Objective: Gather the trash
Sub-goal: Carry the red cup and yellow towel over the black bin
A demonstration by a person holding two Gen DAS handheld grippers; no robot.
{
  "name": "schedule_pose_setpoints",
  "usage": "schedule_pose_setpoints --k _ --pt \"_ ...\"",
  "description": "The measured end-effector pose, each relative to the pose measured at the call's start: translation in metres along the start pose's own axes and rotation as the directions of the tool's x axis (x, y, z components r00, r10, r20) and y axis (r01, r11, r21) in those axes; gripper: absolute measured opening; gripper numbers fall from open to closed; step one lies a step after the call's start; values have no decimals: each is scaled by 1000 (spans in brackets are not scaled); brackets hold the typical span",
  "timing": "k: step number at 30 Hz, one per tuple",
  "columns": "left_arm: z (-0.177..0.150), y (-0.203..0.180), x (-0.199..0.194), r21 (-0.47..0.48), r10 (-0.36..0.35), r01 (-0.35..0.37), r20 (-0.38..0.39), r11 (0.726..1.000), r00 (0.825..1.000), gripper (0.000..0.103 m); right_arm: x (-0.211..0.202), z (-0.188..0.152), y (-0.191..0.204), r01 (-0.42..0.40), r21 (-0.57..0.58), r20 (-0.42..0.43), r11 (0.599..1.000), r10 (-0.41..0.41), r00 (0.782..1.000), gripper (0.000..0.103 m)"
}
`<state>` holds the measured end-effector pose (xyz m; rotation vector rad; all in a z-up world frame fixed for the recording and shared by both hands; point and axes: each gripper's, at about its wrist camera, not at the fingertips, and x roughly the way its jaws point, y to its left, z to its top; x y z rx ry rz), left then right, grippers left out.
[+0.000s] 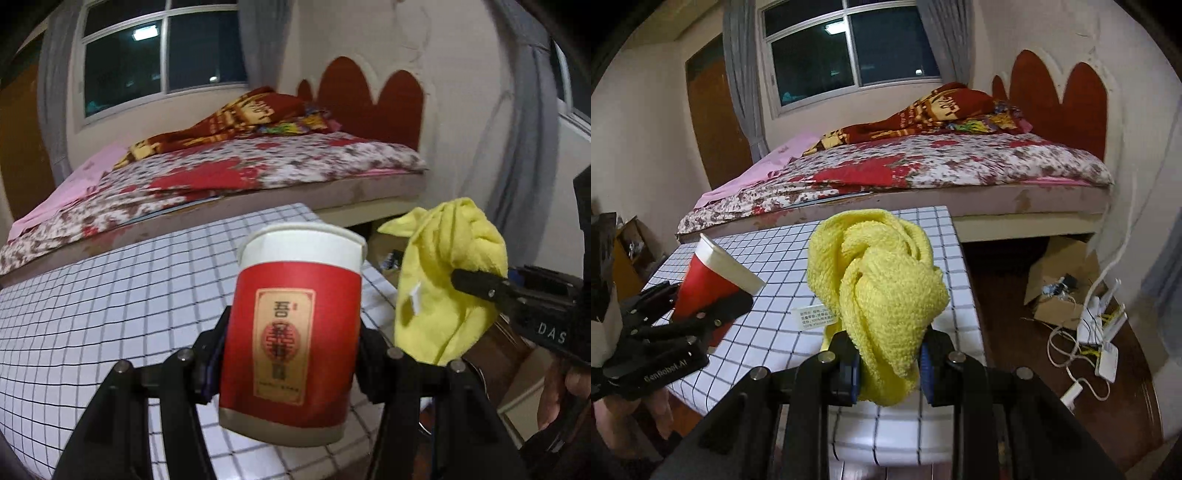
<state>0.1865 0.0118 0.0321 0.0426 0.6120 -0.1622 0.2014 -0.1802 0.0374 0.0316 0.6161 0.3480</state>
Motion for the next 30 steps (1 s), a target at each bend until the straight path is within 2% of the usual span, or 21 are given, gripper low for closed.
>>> schedule_pose_setpoints --k 11,30 --pt "-25 -52 7 31 -94 95 -19 995 995 57 -41 -43 -44 59 83 0 995 -59 998 26" --pt "-62 -147 18 116 -241 251 -97 961 966 57 -94 -107 -122 198 222 -37 955 -194 980 26"
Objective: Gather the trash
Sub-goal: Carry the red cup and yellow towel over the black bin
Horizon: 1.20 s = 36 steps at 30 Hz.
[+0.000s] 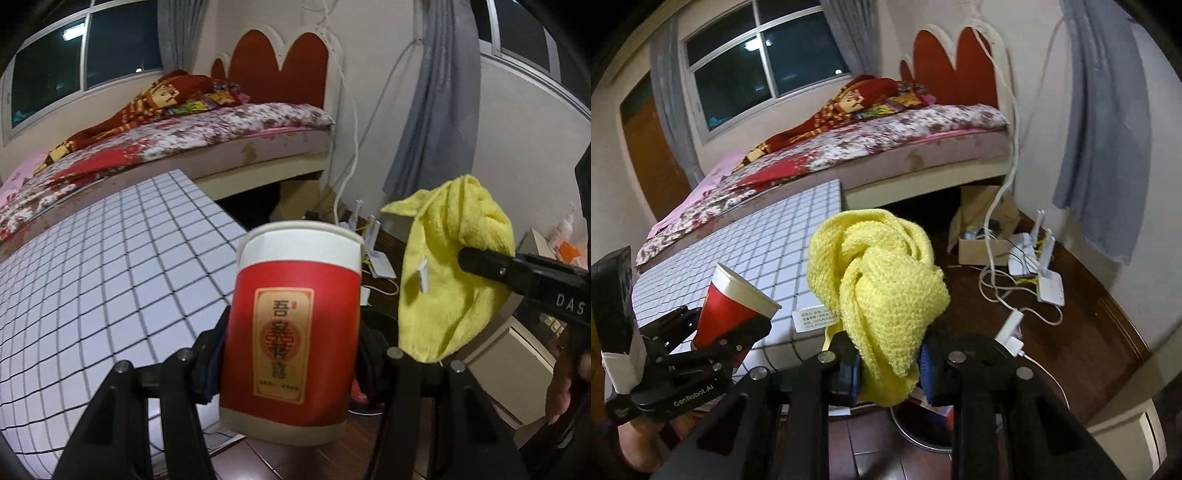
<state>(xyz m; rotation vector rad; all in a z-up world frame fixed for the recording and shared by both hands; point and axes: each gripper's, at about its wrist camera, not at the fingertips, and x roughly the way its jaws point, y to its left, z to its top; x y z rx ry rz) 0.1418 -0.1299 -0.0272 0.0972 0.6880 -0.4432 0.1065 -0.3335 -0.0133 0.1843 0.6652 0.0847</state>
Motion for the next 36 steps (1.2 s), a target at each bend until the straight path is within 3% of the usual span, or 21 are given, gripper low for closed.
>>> schedule_pose_setpoints --k 12,21,36 --pt "-25 -53 31 53 -58 62 -71 997 996 57 2 -38 -60 55 100 -54 993 -50 997 26" --pt "-37 -72 55 60 -95 103 -130 993 987 57 11 -60 -91 89 140 -103 986 -75 992 26" --pt "-60 -84 113 0 -113 117 -257 993 960 57 69 -88 -117 116 128 -238 985 -83 968 27"
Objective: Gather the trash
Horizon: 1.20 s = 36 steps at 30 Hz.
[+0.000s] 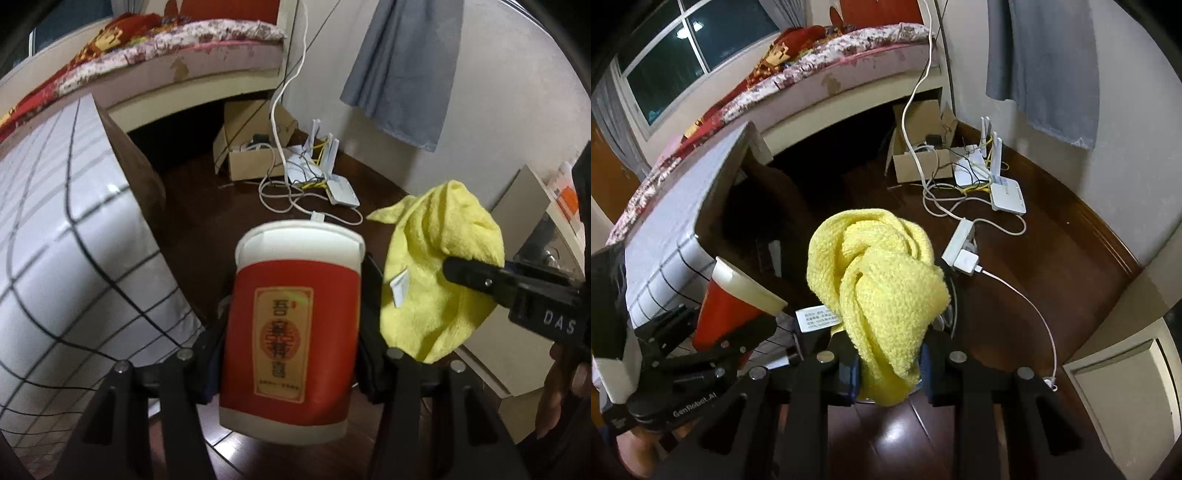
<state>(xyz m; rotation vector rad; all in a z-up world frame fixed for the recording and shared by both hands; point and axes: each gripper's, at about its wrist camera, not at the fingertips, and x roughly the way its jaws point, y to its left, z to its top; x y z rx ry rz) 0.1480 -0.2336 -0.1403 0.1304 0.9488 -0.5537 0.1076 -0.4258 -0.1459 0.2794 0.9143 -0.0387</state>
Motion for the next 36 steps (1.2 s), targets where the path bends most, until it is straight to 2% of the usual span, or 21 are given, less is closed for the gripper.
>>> schedule_pose_setpoints --k 6,11,13,14,15,16,17,21,24,28,36 --pt "0 2 26 -9 -13 12 -48 1000 999 58 40 8 -3 22 -22 -89 1000 -24 996 30" --pt "-1 4 47 -1 -11 11 -81 1000 997 58 73 7 -16 7 -3 -153 1000 -8 988 30" --pt "0 5 56 -9 -20 19 -92 1000 996 60 81 8 -21 -7 4 -162 1000 8 987 30" --pt "0 6 58 -18 -26 24 -91 1000 996 65 84 8 -22 -22 6 -161 1000 23 987 31" --pt "0 6 62 -30 -24 21 -100 999 995 80 87 8 -23 -36 10 -160 999 37 986 47" --pt "-1 7 63 -37 -12 8 -104 999 995 93 89 7 -27 -9 20 -161 1000 13 987 77" --pt "-3 9 63 -46 -1 -4 -100 999 995 95 90 6 -32 14 27 -162 1000 -9 987 87" --pt "-11 15 64 -60 40 -46 -102 997 994 96 88 1 -48 58 45 -162 997 -50 985 89" --pt "-15 18 62 -57 84 -90 -102 994 991 98 85 -6 -52 107 28 -169 994 -101 980 102" --pt "-17 22 55 -60 103 -108 -80 992 992 98 81 -14 -45 136 -21 -168 991 -137 976 102" --pt "-23 23 37 -45 134 -136 -50 990 990 99 70 -22 -19 144 -104 -156 984 -159 975 102"
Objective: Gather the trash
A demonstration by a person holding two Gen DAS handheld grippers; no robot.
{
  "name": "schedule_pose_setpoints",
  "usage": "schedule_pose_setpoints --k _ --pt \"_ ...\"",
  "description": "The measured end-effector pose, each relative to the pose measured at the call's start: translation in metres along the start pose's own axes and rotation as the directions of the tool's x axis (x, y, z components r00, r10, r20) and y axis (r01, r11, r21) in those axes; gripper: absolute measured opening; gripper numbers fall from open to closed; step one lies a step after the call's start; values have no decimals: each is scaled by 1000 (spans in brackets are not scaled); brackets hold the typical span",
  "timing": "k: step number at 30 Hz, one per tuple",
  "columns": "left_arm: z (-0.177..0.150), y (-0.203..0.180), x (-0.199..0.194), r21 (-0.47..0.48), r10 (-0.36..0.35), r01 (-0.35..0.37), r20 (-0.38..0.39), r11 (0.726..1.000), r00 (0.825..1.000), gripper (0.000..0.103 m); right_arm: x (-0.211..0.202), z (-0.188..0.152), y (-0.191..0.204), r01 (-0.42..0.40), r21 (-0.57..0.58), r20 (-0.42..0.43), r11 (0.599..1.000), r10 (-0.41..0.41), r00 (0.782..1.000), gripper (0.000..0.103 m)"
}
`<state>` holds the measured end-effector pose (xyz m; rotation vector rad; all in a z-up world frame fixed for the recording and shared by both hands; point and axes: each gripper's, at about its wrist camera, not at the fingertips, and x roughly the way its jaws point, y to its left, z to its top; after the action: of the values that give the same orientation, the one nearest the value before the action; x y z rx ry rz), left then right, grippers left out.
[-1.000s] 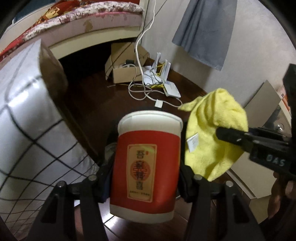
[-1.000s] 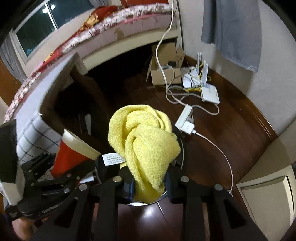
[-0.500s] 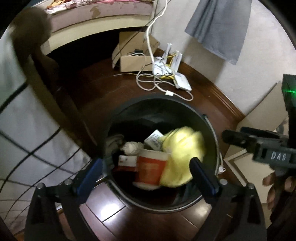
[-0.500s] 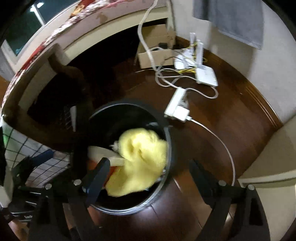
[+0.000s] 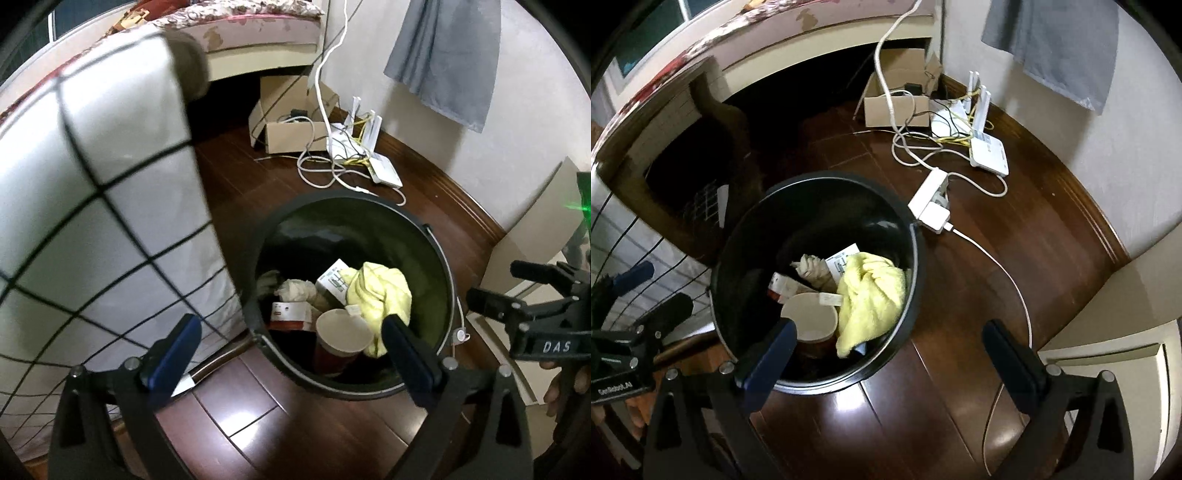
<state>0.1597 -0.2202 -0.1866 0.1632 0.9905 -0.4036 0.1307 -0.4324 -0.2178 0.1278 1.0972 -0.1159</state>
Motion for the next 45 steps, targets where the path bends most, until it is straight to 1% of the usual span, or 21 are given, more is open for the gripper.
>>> schedule_pose_setpoints --k 6,11,18,21,23,24,28,30,32,34,36,39,40,42,45 --pt "-3 8 -25 -2 10 -10 34 1000 999 99 -25 -4 20 21 -43 37 999 -20 999 102" --pt "-6 13 -56 7 31 -31 84 999 996 99 -54 -6 50 37 -114 85 993 -28 996 102" --pt "-13 29 -102 -16 76 -75 150 997 986 99 -102 -16 88 18 -159 160 987 8 987 102" --pt "-18 36 -126 -20 105 -103 184 994 977 99 -128 -20 103 20 -172 199 985 15 980 102" --pt "-20 40 -143 -32 116 -112 211 993 971 99 -150 -23 112 14 -172 232 985 27 972 102" --pt "-23 44 -157 -39 121 -115 237 993 964 99 -161 -24 117 13 -174 253 985 31 967 102" --pt "-29 55 -195 -54 148 -138 289 989 946 99 -205 -29 133 19 -162 315 987 33 949 102" --pt "-35 61 -213 -71 161 -146 311 987 936 99 -224 -31 135 16 -143 336 990 34 941 102" --pt "-41 64 -232 -90 178 -157 335 984 925 99 -246 -36 137 22 -124 370 992 26 929 102" --pt "-46 65 -245 -105 181 -153 345 983 921 99 -268 -40 138 30 -109 401 994 16 916 102" --pt "-50 63 -261 -110 168 -137 353 984 920 99 -284 -46 140 40 -102 427 994 7 904 102" --pt "-50 61 -279 -105 151 -121 367 987 918 101 -300 -54 143 52 -102 453 993 0 892 102" --pt "-49 60 -284 -107 150 -118 379 987 913 102 -306 -57 144 52 -98 460 994 -1 888 102" --pt "-50 58 -293 -111 150 -115 404 987 902 102 -314 -61 146 43 -103 466 994 10 884 102" --pt "-52 52 -299 -96 142 -112 416 989 898 102 -318 -67 149 55 -111 468 992 4 884 102"
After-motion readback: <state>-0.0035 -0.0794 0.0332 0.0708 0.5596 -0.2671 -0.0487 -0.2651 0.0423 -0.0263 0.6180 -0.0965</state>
